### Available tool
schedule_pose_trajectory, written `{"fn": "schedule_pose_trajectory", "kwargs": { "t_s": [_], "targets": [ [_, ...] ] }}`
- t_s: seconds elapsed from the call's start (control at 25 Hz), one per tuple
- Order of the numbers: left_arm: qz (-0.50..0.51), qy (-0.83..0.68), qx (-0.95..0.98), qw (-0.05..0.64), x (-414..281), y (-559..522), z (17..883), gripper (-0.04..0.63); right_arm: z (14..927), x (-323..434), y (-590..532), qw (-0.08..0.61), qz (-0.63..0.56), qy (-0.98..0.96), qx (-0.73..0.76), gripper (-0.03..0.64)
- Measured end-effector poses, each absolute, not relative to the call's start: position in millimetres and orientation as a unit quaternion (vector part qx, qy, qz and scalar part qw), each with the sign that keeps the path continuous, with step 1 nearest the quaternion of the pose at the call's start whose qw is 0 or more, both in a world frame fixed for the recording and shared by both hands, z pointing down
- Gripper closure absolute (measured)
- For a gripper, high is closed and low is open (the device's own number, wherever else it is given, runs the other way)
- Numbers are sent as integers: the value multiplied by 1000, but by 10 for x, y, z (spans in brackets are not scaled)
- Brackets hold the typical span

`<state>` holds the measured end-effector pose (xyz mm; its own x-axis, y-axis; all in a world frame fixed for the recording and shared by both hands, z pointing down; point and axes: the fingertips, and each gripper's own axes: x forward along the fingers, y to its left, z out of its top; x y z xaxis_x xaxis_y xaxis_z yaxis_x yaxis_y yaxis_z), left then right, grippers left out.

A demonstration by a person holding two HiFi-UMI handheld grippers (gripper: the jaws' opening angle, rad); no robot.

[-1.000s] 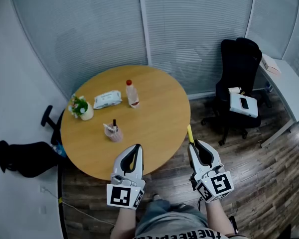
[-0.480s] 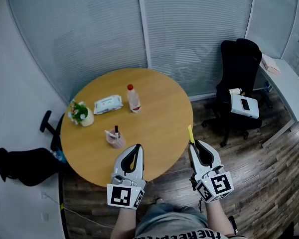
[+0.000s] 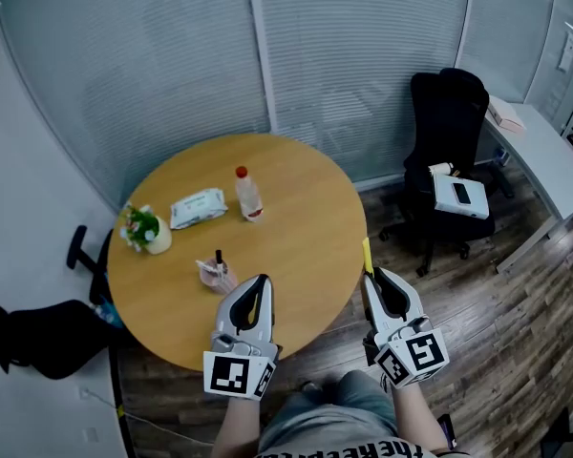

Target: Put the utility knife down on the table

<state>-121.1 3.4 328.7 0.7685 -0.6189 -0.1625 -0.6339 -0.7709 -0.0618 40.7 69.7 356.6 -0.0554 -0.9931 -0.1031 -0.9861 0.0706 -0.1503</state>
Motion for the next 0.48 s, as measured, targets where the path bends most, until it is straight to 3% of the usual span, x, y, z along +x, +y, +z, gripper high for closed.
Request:
{"fn": "schedule_pose_trajectory", "kwargs": {
  "t_s": [0.48],
  "targets": [
    [65,327,-942,47,-1077,-198,3359,583,3634,571,493,88,-31,719,-689,551]
  ]
}}
